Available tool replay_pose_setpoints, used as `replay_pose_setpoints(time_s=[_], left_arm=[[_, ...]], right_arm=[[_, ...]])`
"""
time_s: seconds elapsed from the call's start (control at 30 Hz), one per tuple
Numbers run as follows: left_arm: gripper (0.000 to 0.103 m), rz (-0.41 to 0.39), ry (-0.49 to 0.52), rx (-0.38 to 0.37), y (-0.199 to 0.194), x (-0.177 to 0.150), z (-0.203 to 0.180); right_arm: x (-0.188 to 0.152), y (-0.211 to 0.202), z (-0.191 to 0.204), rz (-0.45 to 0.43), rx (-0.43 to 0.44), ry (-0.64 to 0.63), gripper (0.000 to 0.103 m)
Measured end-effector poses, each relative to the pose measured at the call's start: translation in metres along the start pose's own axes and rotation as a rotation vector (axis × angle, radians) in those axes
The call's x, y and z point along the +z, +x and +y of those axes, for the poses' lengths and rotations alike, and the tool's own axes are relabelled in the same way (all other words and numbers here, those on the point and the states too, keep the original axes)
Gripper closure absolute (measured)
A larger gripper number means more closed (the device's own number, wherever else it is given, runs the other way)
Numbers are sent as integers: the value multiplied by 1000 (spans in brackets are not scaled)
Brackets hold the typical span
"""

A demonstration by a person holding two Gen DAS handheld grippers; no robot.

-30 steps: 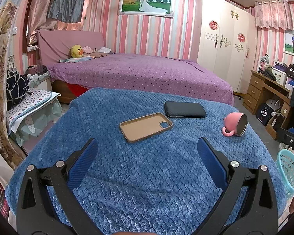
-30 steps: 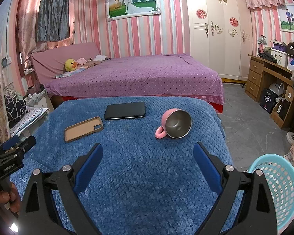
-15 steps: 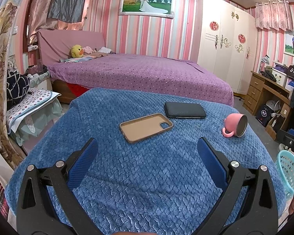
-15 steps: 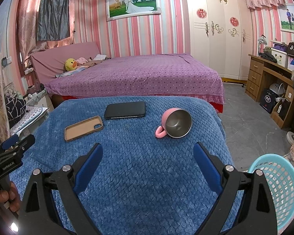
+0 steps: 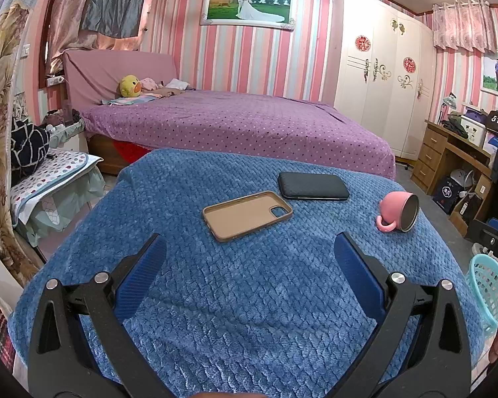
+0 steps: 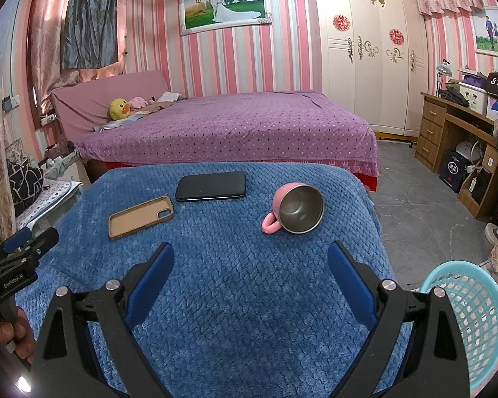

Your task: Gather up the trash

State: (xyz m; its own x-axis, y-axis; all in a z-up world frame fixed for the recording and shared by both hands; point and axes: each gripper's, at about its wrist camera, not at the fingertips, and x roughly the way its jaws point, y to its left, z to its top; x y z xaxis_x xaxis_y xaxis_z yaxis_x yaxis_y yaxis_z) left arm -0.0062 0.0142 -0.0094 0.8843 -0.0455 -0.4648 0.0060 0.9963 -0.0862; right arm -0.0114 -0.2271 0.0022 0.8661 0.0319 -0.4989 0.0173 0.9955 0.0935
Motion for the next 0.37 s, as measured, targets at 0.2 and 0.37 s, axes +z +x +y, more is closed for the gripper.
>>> replay_pose_setpoints(time_s=[0.2,0.37], left_arm=[[5,6,-16,16,1,0,4],[5,9,-24,15,0,-1,7]], right_arm=[[-2,2,-1,7,-5,-2,11],[-1,3,-3,15,-10,-4,11]])
